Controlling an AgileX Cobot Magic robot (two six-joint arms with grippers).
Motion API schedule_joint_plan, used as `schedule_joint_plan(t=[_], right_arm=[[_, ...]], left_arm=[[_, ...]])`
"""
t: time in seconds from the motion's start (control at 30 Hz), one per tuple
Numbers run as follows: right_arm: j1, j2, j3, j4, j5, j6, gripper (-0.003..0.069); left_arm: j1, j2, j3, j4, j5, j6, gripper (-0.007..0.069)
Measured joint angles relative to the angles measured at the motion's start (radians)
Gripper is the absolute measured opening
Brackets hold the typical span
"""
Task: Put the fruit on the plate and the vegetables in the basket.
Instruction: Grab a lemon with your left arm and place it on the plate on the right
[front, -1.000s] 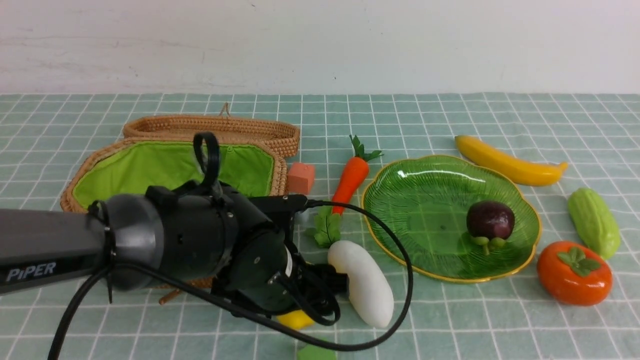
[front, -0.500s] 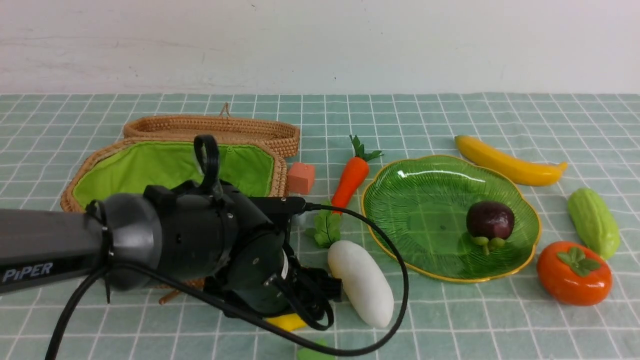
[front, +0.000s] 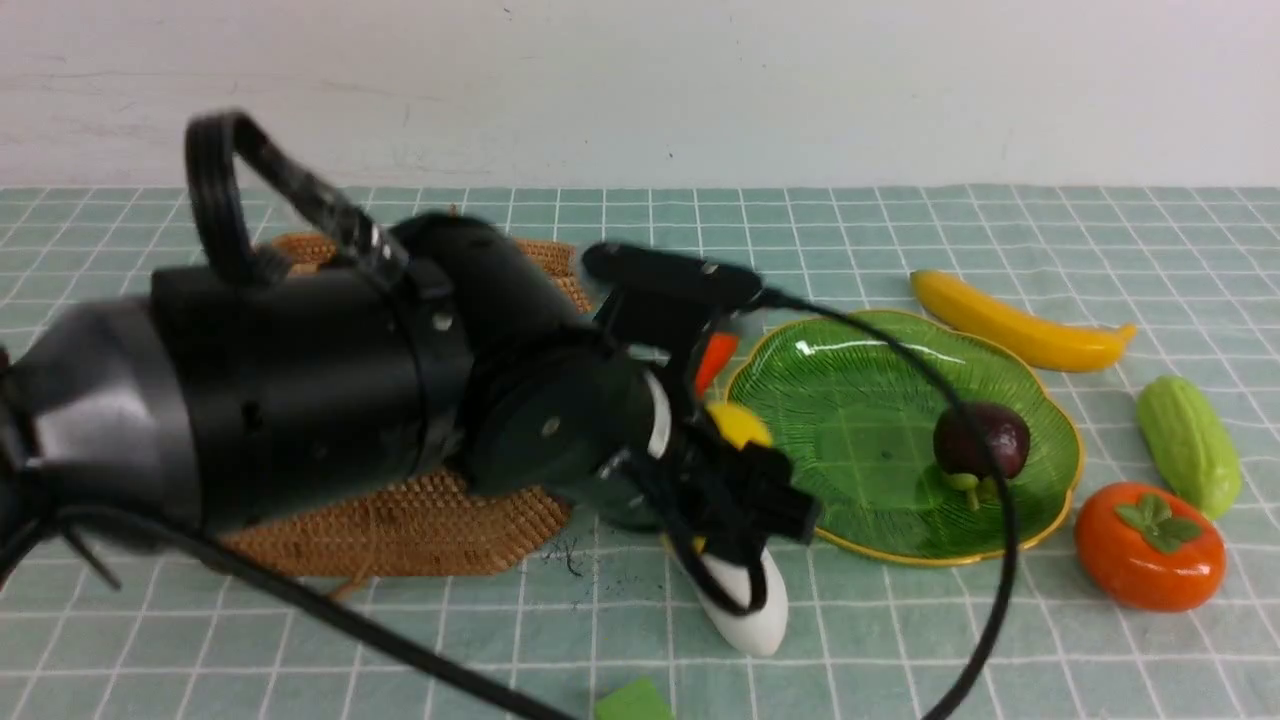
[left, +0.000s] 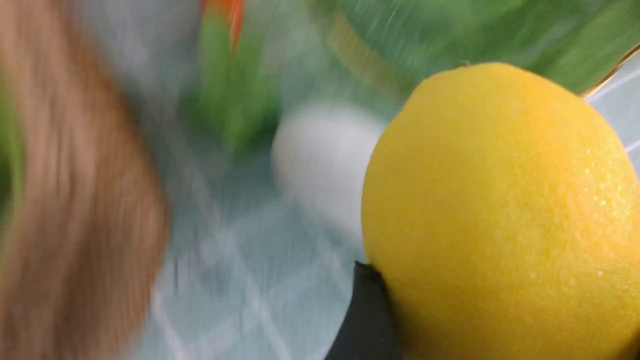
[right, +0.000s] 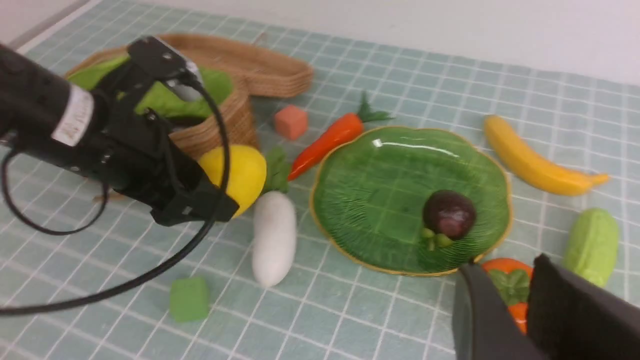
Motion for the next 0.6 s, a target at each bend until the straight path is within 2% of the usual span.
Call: schedule_joint_plan(t=[0.13,0.23,0.47,0.6], right_arm=[[0.0,0.0,0.0,-0.021,0.003,0.026,0.0161],[0.0,0.0,0.0,-0.031,0.004,0.03,0.0161],[0.0,0.0,0.0,-0.031,0.055,0.03,0.0161],[0.0,0.0,0.0,-0.031,0.078,0.03,0.0164]], left_arm=[[0.0,0.147,-0.211,-0.018,-0.013,0.206,0.0552],[0.0,0.299,-0.375,-0.024,0.008,0.267,0.0552],[0.001,0.569,-0.671,0.001,0.071,0.295,0.0552],[0.001,0.655,-0.764,0.008,0.076,0.295,0.0552]])
